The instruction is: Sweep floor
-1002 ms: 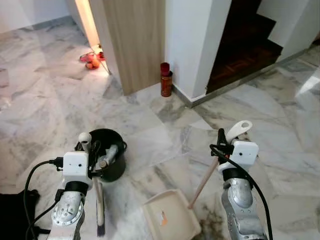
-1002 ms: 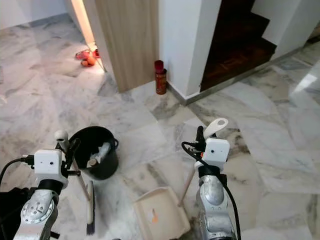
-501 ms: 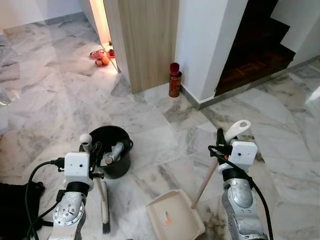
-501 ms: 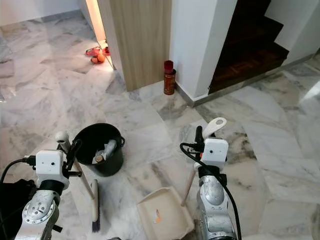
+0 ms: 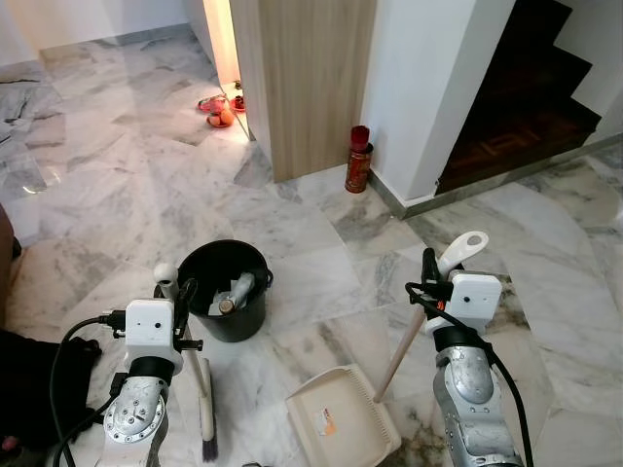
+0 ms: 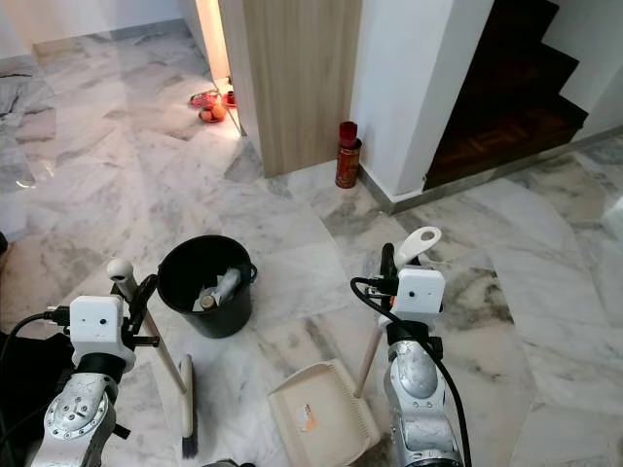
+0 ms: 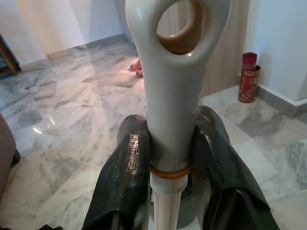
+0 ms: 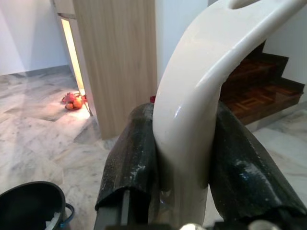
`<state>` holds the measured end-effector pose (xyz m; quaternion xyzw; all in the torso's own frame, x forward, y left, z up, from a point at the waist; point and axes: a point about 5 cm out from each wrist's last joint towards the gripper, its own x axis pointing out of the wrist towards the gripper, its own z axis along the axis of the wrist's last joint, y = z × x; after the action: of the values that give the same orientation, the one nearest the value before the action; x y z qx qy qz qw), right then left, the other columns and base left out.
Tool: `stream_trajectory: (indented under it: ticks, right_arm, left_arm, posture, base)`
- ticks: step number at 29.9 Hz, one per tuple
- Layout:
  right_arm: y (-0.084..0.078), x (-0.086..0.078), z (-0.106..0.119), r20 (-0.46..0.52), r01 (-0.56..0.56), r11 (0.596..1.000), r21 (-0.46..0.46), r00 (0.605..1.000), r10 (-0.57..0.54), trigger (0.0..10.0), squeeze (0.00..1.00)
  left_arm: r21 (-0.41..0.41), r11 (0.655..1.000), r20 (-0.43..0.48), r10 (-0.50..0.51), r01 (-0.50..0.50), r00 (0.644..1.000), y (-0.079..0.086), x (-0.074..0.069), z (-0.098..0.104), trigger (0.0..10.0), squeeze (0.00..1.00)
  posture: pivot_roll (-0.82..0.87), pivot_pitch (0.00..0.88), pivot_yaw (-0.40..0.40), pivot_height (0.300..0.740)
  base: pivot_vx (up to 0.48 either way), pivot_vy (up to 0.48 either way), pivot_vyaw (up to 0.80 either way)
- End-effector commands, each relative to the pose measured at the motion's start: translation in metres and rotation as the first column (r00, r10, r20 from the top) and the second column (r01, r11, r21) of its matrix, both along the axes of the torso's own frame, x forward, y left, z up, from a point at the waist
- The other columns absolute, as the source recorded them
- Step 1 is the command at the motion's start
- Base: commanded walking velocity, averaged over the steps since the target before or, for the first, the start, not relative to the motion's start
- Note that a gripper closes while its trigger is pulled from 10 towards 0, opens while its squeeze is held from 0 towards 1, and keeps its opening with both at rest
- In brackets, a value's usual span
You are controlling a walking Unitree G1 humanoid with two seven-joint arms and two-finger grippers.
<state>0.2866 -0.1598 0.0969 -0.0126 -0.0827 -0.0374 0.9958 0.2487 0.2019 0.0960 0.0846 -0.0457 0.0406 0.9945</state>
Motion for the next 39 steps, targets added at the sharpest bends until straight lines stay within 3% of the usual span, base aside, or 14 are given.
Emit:
stream_trajectory:
  ticks: [1, 10, 39]
  right_arm:
    - [-0.002, 0.0014, 0.0039, 0.019, 0.005, 1.0, 0.012, 1.0, -0.005, 10.0, 0.0]
    - [-0.001, 0.0016, 0.0054, 0.029, 0.0, 1.0, 0.006, 1.0, 0.0, 10.0, 0.0]
    - [-0.0006, 0.0016, 0.0052, 0.023, -0.007, 1.0, 0.017, 1.0, 0.006, 10.0, 0.0]
  left_arm:
    - [0.023, 1.0, 0.022, 0.008, -0.009, 1.0, 0.0014, -0.0011, 0.0036, 10.0, 0.0]
    - [0.026, 1.0, 0.021, 0.011, -0.012, 1.0, 0.0018, -0.0015, 0.0032, 10.0, 0.0]
    - [0.021, 1.0, 0.022, 0.021, -0.021, 1.0, 0.0007, -0.0012, 0.0027, 10.0, 0.0]
  posture:
    - [0.06, 0.117, -0.003, 0.74]
    - [0.05, 0.122, -0.004, 0.74]
    - [0.05, 0.136, -0.015, 0.74]
  base:
    - [0.0, 0.0, 0.0]
    - [0.0, 0.0, -0.35]
    - [0.0, -0.282, -0.14]
